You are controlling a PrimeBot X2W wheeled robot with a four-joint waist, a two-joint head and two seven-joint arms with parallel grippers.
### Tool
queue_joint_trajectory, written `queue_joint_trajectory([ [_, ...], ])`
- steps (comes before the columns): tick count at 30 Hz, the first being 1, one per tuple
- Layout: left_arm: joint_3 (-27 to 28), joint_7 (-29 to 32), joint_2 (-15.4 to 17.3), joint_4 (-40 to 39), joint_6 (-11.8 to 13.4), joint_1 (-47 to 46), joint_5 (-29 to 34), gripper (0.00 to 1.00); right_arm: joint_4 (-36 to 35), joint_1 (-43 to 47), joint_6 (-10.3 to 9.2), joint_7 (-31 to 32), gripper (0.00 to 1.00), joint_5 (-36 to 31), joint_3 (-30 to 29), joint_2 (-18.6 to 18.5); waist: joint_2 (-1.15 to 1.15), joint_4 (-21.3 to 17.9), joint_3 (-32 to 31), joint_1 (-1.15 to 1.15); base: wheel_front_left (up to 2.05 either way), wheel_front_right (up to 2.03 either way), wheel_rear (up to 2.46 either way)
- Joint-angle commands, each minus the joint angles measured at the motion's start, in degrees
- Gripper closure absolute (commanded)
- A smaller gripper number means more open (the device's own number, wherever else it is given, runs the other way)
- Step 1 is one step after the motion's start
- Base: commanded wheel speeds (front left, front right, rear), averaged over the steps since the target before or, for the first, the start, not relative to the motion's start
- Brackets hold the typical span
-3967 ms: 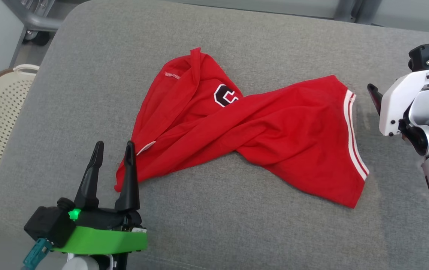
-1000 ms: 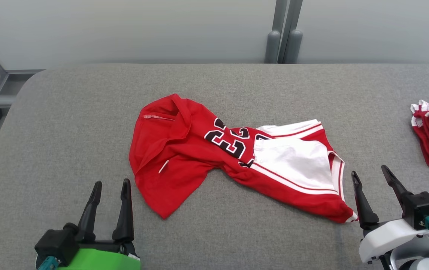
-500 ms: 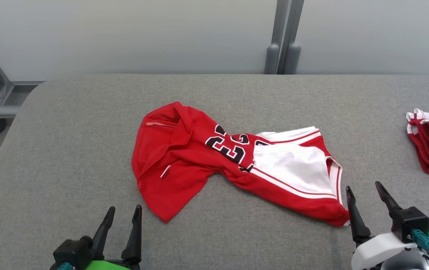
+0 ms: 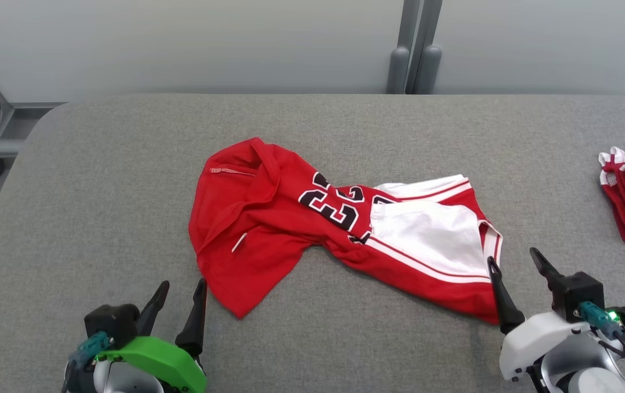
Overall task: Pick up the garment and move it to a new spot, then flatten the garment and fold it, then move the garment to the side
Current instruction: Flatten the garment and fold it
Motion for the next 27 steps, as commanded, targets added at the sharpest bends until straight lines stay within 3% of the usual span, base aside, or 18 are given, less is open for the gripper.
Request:
queue_joint_trajectory([
  [1, -0.29, 1.80, 0.61, 0.86, 0.20, -1.96, -0.07, 0.00, -0.64, -1.55, -0.08, 2.23, 0.00, -0.63, 0.48, -0.44, 0.00, -0.28, 0.90, 0.00, 0.00, 0.00, 0.00],
  [10, -0.82, 14.75, 1.51, 5.42, 0.93, -11.44, -2.81, 0.00, -2.83, -10.75, -0.08, 14.71, 0.00, 1.04, 4.59, -5.18, 0.00, -0.78, 5.70, 0.00, 0.00, 0.00, 0.00],
  [19, -0.10, 22.26, 1.84, 10.13, 2.87, -18.05, -4.82, 0.03, -4.39, -17.62, -0.08, 18.48, 0.00, 3.53, 8.27, -8.71, 0.00, -1.04, 8.86, 0.00, 0.00, 0.00, 0.00],
  [21, -0.16, 22.64, 1.81, 10.18, 2.88, -18.38, -5.06, 0.10, -4.20, -17.90, -0.08, 18.34, 0.00, 3.76, 8.46, -8.94, 0.00, -1.04, 9.09, 0.00, 0.00, 0.00, 0.00],
  [23, -0.45, 22.97, 2.25, 10.17, 2.73, -18.78, -4.83, 0.36, -3.91, -17.99, -0.08, 18.33, 0.00, 3.88, 8.58, -9.06, 0.00, -1.05, 9.23, 0.00, 0.00, 0.00, 0.00],
  [24, -0.59, 23.32, 2.32, 10.30, 2.64, -18.86, -4.96, 0.54, -3.74, -17.96, -0.08, 18.38, 0.00, 3.82, 8.58, -9.12, 0.00, -1.05, 9.28, 0.00, 0.00, 0.00, 0.00],
  [27, -0.81, 24.11, 2.41, 10.50, 2.58, -19.00, -5.26, 0.61, -3.58, -17.87, -0.08, 18.39, 0.00, 3.93, 8.53, -9.15, 0.00, -1.08, 9.42, 0.00, 0.00, 0.00, 0.00],
])
